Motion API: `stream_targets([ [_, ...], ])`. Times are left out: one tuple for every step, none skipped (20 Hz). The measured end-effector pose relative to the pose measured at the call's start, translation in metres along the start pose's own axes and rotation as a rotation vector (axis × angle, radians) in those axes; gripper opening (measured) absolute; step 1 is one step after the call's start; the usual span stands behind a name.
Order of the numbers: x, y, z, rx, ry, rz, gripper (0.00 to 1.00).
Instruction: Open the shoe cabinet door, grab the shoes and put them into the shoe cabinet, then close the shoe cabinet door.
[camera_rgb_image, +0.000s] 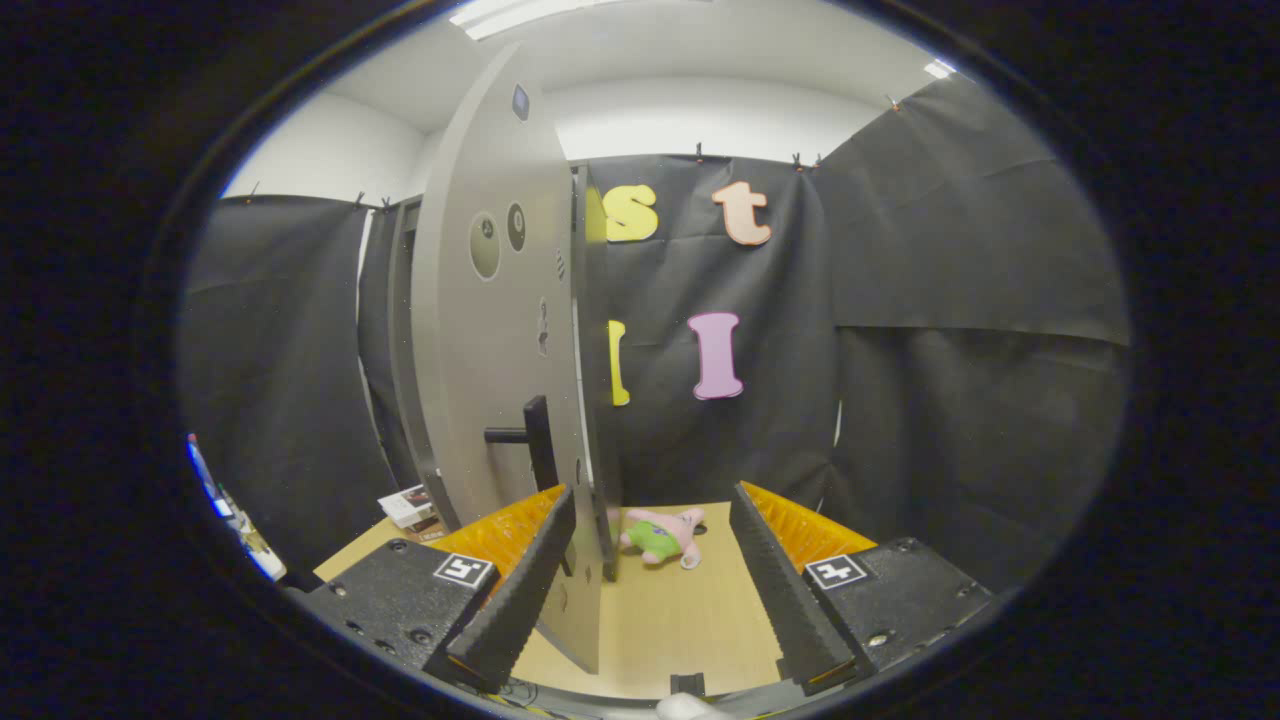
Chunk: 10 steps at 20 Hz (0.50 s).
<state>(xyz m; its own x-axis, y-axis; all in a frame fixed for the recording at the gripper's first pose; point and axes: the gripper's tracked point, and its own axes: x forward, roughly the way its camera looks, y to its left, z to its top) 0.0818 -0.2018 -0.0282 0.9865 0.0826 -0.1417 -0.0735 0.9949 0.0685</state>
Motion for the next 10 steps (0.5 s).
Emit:
stream_targets([
  [0.007,0.001,-0.002,0.0,0.007,0.019,0.98],
  [0.011,0.004,-0.004,0.002,0.013,0.042,0.98],
  [0.012,0.005,-0.006,-0.005,0.023,0.057,0.98],
  [0.014,0.005,-0.004,-0.016,0.023,0.055,0.98],
  [0.014,0.006,-0.002,-0.028,0.021,0.054,0.97],
  [0.015,0.011,0.0,-0.039,0.019,0.058,0.97],
  [0.015,0.017,0.001,-0.039,0.015,0.078,0.97],
  [0.015,0.017,-0.003,-0.04,0.027,0.078,0.96],
  [0.014,0.019,-0.001,-0.04,0.025,0.079,0.94],
  [0.015,0.021,-0.003,-0.044,0.027,0.083,0.94],
])
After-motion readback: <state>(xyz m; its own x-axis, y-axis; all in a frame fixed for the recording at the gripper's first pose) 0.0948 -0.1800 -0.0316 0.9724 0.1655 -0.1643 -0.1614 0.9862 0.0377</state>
